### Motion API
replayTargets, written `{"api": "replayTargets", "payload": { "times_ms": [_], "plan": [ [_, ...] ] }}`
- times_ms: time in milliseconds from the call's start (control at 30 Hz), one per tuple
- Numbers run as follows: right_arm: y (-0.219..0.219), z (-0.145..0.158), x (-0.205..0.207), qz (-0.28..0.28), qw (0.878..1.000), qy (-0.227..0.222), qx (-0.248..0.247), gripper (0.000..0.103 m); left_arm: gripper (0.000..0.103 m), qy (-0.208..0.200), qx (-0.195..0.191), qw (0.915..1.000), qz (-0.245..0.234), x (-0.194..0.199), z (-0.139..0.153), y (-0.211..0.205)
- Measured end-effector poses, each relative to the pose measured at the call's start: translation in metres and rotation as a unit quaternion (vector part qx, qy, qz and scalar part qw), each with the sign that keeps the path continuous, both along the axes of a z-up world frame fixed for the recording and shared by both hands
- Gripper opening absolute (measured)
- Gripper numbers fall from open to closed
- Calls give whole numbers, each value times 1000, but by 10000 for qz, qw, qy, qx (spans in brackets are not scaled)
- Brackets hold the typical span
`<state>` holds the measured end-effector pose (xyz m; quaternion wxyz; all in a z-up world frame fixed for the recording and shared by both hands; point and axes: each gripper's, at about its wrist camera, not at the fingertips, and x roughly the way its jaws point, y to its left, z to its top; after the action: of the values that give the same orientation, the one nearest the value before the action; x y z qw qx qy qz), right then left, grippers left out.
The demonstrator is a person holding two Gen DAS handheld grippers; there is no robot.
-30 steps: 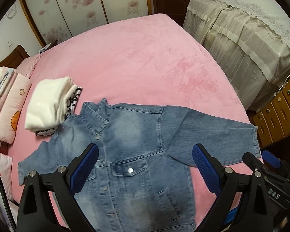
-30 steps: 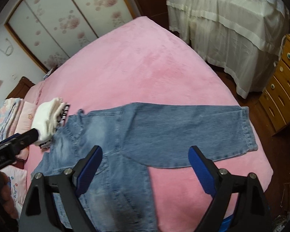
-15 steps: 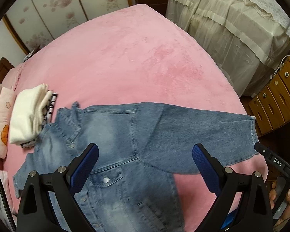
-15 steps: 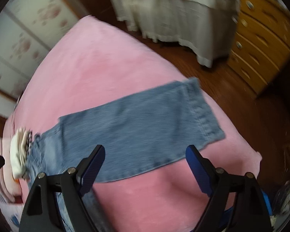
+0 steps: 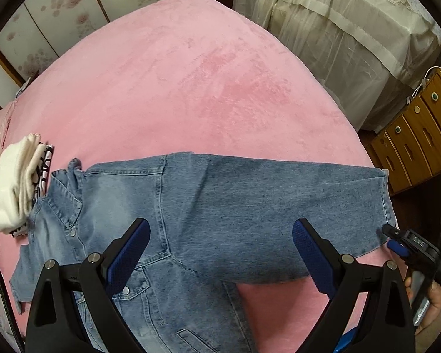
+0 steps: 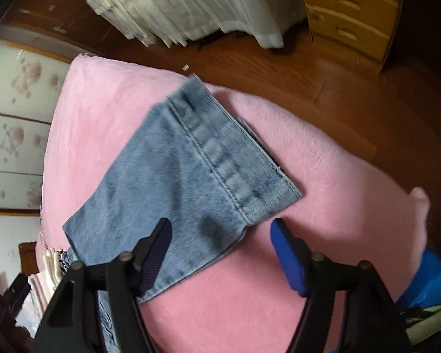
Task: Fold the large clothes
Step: 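Move the right tool to the jacket sleeve cuff and grasp it, then lift the sleeve with the right tool and fold it across the jacket body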
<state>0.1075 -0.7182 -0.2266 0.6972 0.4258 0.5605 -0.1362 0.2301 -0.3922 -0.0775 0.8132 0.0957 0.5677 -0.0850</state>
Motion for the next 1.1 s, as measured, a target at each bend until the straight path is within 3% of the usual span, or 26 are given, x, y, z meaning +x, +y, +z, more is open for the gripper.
{"api": "replayTargets", "payload": {
  "times_ms": [200,267,400,533,700,867,933,1100],
  "plan": [
    [-6,-24,8,-464,9988,13,180,59,96,127,-65,9999,57,2,-9,1],
    [-9,-26,10,-557,9984,45,102,37,96,150,-95,9998,107,3,-11,3],
    [-13,-19,13,-466,9987,-144,121,17,96,148,-108,9997,171,3,-11,9],
    [-1,16,18,66,9984,-537,-171,14,96,118,-174,9992,351,2,-6,26],
    [32,79,36,798,9882,-1196,-522,14,96,-43,-233,9977,635,-7,8,63],
    [99,143,66,1756,9631,-1877,-793,13,96,-300,-229,9938,1045,-23,26,123],
    [142,167,76,2269,9459,-2134,-912,13,96,-359,-267,9914,1230,-30,31,149],
    [280,201,91,3728,8825,-2645,-1111,13,96,-465,-419,9825,1756,-50,38,231]
  ]
}}
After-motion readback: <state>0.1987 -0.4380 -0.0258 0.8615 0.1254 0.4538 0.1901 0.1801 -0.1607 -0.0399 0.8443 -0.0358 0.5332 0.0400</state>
